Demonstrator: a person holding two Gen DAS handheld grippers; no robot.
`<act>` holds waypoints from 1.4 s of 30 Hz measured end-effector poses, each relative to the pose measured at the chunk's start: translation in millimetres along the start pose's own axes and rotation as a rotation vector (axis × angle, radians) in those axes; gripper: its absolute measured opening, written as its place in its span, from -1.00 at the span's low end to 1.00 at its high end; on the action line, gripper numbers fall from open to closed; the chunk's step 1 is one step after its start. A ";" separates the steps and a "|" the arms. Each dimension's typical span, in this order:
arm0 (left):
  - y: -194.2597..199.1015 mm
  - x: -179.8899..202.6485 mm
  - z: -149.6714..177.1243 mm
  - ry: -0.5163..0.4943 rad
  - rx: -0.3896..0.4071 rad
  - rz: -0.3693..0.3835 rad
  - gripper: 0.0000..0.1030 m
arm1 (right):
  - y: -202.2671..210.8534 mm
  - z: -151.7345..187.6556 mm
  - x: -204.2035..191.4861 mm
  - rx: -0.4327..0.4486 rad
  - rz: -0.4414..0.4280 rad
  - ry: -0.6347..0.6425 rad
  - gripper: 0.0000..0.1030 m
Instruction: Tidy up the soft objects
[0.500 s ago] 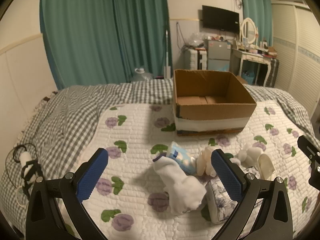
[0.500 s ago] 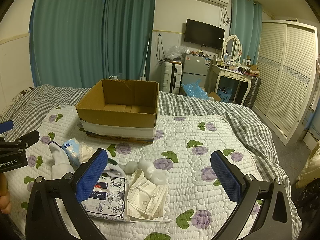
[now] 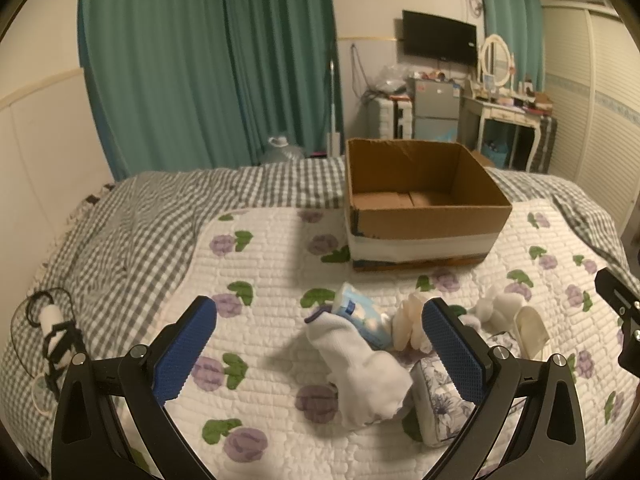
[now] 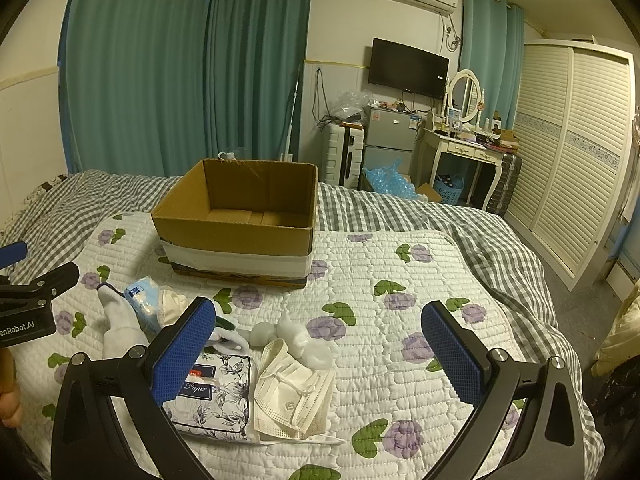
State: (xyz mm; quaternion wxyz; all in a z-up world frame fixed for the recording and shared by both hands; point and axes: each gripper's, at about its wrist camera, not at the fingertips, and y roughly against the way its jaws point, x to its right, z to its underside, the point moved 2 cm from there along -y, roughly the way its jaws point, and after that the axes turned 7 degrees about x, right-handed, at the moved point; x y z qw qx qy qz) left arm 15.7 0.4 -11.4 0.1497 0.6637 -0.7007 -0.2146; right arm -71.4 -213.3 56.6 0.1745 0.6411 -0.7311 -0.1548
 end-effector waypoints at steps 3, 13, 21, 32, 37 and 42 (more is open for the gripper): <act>0.0 0.4 -0.1 -0.001 0.000 0.001 1.00 | -0.1 -0.1 -0.5 0.001 0.001 0.000 1.00; -0.1 1.0 -0.1 -0.001 0.000 0.000 1.00 | 0.0 -0.4 -0.2 0.001 0.000 -0.002 1.00; 0.1 1.2 -0.1 -0.001 0.000 0.000 1.00 | 0.4 -0.3 -0.1 0.002 -0.001 -0.001 1.00; 0.4 5.1 -2.2 -0.002 -0.008 0.016 1.00 | 1.3 -0.5 0.4 0.003 -0.001 -0.001 1.00; 0.6 4.2 -2.0 -0.001 -0.007 0.016 1.00 | 1.6 0.3 0.3 0.004 -0.001 -0.003 1.00; 0.6 4.6 -2.1 -0.002 -0.006 0.017 1.00 | 0.9 -1.8 0.6 0.005 -0.001 -0.002 1.00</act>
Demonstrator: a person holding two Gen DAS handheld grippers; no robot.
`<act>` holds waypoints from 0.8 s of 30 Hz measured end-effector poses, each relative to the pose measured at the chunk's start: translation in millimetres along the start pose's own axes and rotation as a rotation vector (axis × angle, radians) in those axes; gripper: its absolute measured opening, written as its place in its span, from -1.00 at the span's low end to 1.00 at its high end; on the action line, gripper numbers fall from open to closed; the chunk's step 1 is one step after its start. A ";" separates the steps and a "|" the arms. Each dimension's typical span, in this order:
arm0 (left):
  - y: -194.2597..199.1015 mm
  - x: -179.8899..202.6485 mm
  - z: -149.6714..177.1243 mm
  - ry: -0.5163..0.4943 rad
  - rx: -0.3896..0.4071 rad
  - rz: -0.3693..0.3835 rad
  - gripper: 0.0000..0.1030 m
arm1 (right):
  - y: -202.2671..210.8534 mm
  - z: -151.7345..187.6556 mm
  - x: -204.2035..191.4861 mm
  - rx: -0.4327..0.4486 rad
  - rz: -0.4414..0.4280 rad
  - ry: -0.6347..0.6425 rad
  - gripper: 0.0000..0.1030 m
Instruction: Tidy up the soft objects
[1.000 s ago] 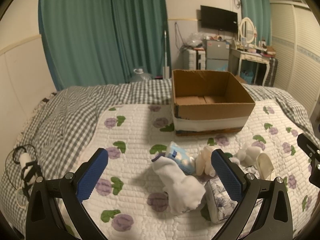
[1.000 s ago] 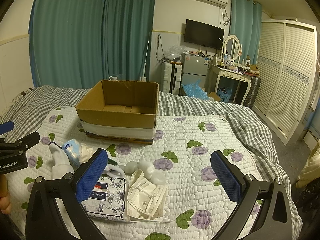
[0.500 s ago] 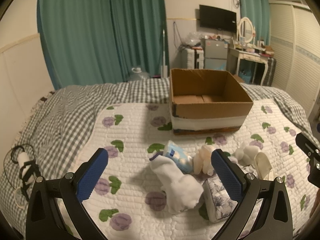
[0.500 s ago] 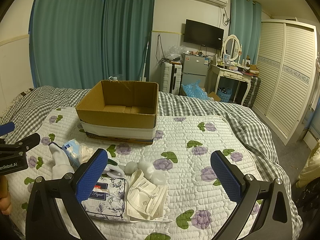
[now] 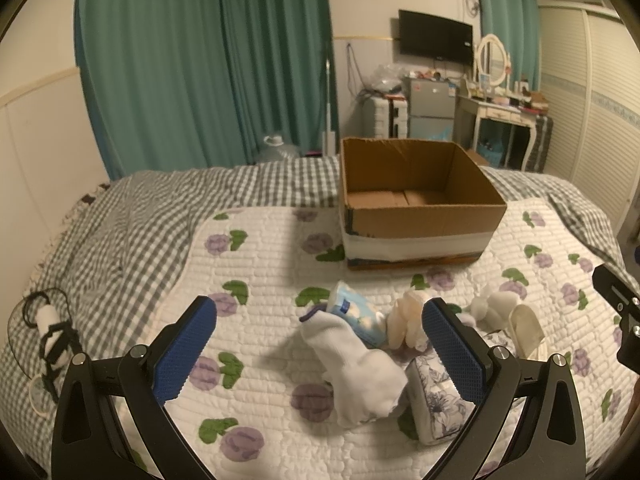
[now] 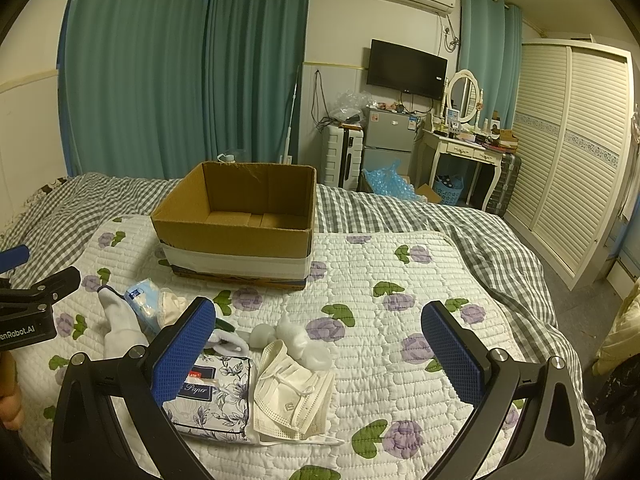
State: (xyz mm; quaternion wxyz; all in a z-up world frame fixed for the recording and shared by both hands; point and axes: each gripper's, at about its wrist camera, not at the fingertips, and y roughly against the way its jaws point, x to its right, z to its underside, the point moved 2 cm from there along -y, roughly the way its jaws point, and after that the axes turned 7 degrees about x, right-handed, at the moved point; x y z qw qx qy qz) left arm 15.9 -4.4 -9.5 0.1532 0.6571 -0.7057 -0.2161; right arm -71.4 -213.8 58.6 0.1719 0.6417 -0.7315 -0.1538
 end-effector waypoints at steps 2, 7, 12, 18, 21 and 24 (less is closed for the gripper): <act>-0.1 -0.2 0.0 0.000 0.000 0.000 1.00 | 0.4 0.3 0.4 -0.001 0.000 -0.001 1.00; -0.1 0.0 -0.5 0.002 -0.001 0.001 1.00 | 0.8 0.2 0.7 0.000 -0.001 -0.001 1.00; 0.3 0.4 -0.3 0.002 0.002 0.004 1.00 | 0.9 0.7 0.5 0.000 -0.001 -0.001 1.00; -7.6 -6.5 1.6 0.023 -0.021 -0.001 1.00 | -4.2 -2.2 4.0 0.000 -0.001 0.027 1.00; -14.8 -10.0 7.0 0.030 -0.048 0.009 1.00 | -14.1 3.2 11.3 -0.022 0.005 0.018 1.00; -21.4 -8.8 12.7 0.021 -0.072 0.018 1.00 | -21.9 10.4 17.8 -0.042 0.006 0.014 1.00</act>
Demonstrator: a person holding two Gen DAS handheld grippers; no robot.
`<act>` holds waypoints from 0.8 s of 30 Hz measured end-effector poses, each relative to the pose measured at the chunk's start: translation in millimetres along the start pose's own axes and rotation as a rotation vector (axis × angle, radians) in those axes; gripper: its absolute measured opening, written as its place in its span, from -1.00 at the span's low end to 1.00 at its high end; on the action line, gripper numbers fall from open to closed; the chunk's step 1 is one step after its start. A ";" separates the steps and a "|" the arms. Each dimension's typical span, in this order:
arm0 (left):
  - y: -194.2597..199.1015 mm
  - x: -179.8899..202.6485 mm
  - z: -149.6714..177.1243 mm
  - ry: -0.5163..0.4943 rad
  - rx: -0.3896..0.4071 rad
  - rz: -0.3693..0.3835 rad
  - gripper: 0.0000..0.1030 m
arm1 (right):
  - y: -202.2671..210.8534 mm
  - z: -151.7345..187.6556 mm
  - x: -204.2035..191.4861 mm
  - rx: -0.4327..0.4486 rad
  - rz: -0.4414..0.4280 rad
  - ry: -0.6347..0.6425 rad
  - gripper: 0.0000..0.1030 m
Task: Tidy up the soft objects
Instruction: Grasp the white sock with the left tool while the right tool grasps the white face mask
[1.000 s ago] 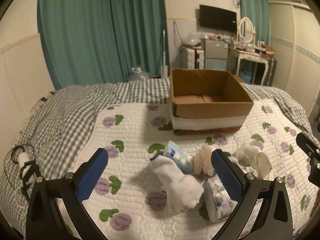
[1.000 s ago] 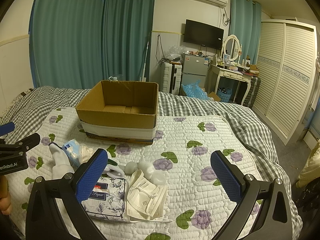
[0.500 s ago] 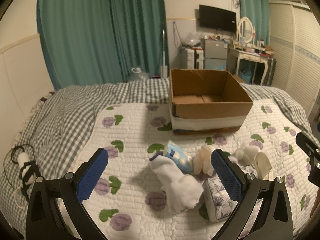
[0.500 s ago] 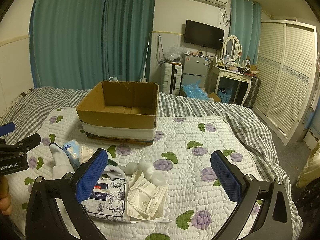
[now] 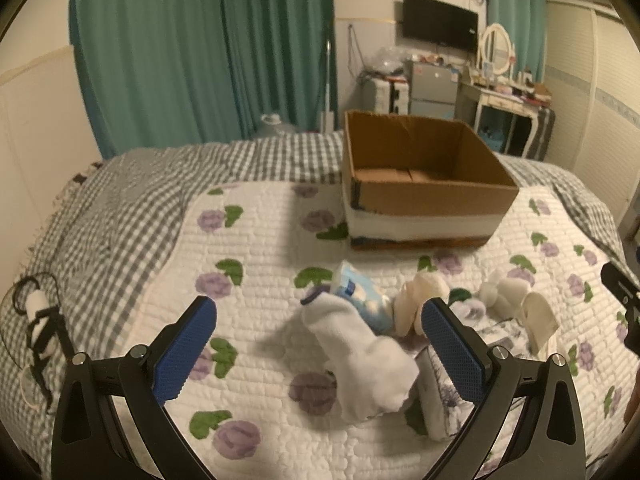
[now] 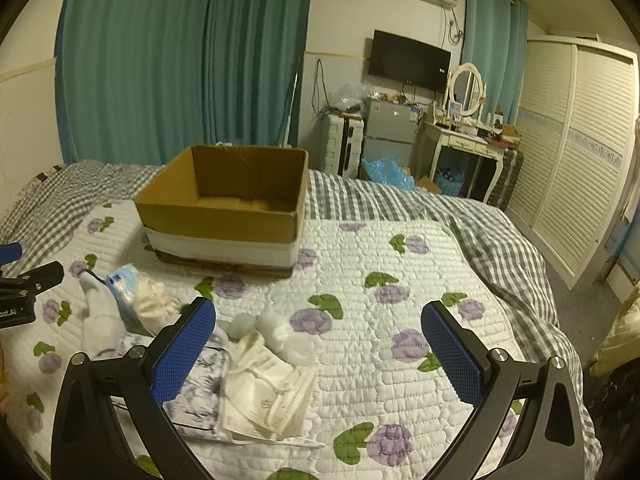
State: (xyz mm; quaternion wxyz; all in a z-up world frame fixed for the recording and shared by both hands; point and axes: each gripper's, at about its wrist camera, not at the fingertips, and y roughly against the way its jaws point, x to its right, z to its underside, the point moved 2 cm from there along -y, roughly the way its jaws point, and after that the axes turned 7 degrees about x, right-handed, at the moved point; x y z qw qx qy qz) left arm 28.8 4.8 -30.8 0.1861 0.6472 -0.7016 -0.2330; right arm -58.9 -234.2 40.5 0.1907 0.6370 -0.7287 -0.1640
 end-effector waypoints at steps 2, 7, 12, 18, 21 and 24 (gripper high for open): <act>-5.9 0.2 4.2 0.000 -0.020 0.007 1.00 | -5.1 4.3 4.1 -0.012 0.003 0.003 1.00; -25.2 1.9 18.2 0.001 -0.089 0.028 0.92 | -17.3 16.9 9.0 -0.046 -0.012 0.016 1.00; -44.1 5.3 35.0 0.004 -0.155 0.038 0.91 | -32.2 39.2 9.2 -0.110 -0.036 0.033 1.00; -60.0 11.2 48.8 -0.013 -0.210 0.062 0.91 | -53.1 65.9 8.3 -0.196 -0.070 0.019 1.00; -64.9 21.1 54.7 -0.054 -0.204 0.066 0.91 | -62.6 77.3 9.4 -0.243 -0.069 0.009 1.00; -69.5 28.7 59.8 -0.079 -0.208 0.075 0.91 | -69.1 87.7 10.3 -0.279 -0.085 0.000 1.00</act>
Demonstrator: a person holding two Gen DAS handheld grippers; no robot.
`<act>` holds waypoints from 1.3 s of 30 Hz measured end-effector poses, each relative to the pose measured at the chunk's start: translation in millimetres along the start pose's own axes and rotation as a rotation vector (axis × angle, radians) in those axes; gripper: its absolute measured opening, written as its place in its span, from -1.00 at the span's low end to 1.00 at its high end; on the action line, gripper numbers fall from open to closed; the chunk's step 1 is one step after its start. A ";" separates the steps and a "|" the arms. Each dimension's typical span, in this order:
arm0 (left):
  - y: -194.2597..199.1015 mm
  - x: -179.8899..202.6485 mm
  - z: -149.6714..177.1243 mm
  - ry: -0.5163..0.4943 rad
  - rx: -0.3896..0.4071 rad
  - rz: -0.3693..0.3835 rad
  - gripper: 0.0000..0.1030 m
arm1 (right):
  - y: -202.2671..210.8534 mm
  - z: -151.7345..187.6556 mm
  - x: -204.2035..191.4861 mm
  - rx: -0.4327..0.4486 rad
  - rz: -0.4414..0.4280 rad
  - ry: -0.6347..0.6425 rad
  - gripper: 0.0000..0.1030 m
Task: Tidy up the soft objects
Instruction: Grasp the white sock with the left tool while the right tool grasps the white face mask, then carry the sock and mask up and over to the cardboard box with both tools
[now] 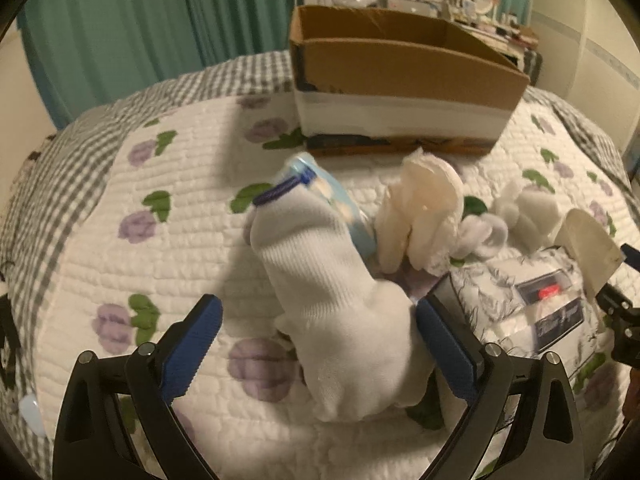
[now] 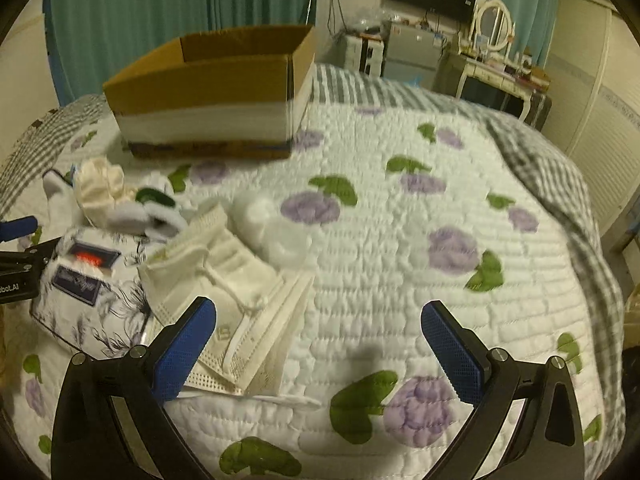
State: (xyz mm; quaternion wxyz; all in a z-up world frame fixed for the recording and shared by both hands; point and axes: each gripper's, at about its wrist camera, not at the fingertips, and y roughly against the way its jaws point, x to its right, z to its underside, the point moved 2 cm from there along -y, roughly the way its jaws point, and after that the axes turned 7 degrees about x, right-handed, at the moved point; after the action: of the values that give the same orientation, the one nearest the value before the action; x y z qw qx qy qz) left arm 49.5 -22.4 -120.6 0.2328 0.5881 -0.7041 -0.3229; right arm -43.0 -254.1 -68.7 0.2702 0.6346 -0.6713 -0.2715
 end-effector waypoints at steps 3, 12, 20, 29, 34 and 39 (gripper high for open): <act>-6.6 1.5 1.1 -0.001 -0.006 0.007 0.92 | -7.1 6.6 -1.6 -0.022 -0.022 -0.003 0.96; -17.5 7.2 3.0 0.028 -0.024 0.081 0.07 | -19.2 17.5 -7.9 -0.062 -0.106 -0.023 0.30; -6.8 9.3 -0.2 0.013 -0.004 0.103 -0.30 | -12.0 18.3 -33.4 -0.052 -0.153 0.054 -0.87; 16.2 -1.1 -3.4 0.019 0.033 0.098 -0.35 | 16.0 7.8 -20.4 0.025 -0.166 -0.005 -0.94; 36.3 -5.6 -12.4 0.010 0.088 0.086 -0.35 | 35.7 -2.0 -17.0 0.080 -0.174 -0.023 -0.95; 58.3 -9.0 -23.9 0.001 0.154 0.074 -0.35 | 57.4 -12.2 -14.9 0.130 -0.184 -0.034 -0.95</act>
State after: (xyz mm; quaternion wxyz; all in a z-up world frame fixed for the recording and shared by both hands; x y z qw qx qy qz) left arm 28.8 -12.2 -61.3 0.1989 0.5780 -0.7480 -0.2587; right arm -74.2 -236.8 -19.8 0.1911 0.7050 -0.6310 -0.2615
